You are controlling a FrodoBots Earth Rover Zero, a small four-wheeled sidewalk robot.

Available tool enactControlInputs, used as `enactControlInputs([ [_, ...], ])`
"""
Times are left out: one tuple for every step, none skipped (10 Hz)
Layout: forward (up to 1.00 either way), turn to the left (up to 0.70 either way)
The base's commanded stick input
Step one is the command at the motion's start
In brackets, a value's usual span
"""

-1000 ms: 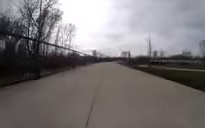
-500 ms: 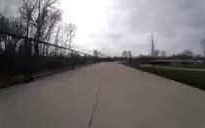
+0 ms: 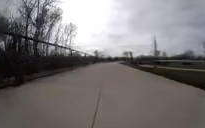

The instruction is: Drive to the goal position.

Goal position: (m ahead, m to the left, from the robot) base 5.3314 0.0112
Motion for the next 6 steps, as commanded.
enactControlInputs([
  [1.0, -0.15],
  [1.0, -0.22],
  [1.0, -0.3],
  [1.0, -0.2],
  [1.0, 0.0],
  [1.0, 0.0],
])
